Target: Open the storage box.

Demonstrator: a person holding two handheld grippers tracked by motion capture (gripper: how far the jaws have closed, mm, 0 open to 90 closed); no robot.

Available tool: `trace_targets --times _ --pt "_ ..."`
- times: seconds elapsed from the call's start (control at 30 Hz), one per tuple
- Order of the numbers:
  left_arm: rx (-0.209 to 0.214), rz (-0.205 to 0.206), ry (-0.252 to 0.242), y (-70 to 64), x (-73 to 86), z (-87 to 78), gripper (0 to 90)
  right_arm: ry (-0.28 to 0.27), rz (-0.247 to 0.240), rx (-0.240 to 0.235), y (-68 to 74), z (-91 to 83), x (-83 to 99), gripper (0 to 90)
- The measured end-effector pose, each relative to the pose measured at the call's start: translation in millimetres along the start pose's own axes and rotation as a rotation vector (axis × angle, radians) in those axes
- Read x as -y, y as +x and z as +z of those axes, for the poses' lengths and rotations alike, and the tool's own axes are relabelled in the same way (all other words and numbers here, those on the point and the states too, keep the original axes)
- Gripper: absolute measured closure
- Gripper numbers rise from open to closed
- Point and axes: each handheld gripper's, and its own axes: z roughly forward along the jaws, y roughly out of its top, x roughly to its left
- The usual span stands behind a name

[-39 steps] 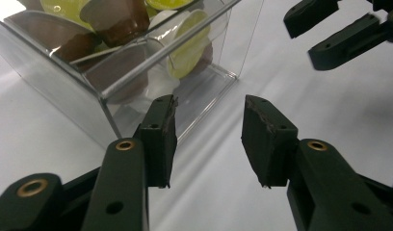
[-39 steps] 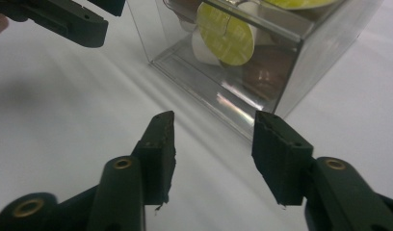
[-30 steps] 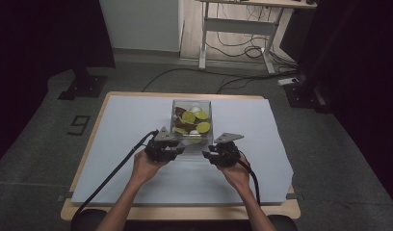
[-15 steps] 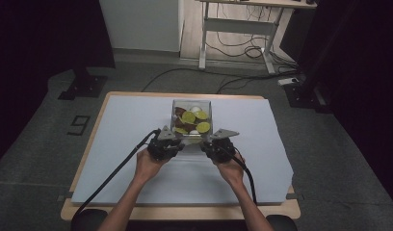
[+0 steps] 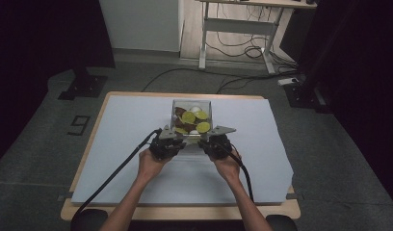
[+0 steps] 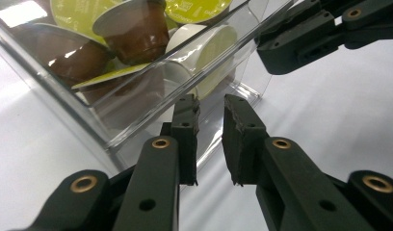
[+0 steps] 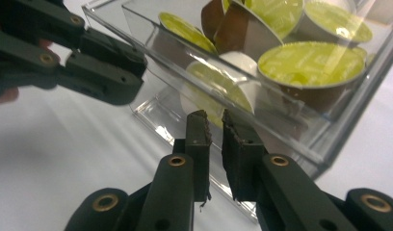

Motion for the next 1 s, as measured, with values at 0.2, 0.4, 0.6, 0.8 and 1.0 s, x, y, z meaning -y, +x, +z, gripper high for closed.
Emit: trace_targets --times 0.2,0.4,0.6,0.8,1.0 --pt "-0.016 0.000 -0.027 -0.8 -0.6 -0.3 78.1 0.009 -0.016 -0.002 0.1 1.5 -1.7 81.3" --pt "-0.017 -0.007 -0.029 -0.8 -0.7 -0.2 79.7 0.006 -0.023 -0.012 -0.8 1.3 -1.5 81.1" --pt "-0.027 -0.008 -0.025 -2.9 -1.1 -1.9 80.2 0.018 -0.041 -0.016 1.7 0.0 -3.0 82.1" --pt "-0.034 0.006 -0.017 -7.9 -0.1 -3.5 80.2 0.022 -0.060 -0.021 4.5 -3.4 -1.1 82.0" --pt "-0.030 0.026 -0.014 -13.5 2.9 -7.1 79.9 0.028 -0.069 -0.033 8.4 -7.6 1.3 81.7"
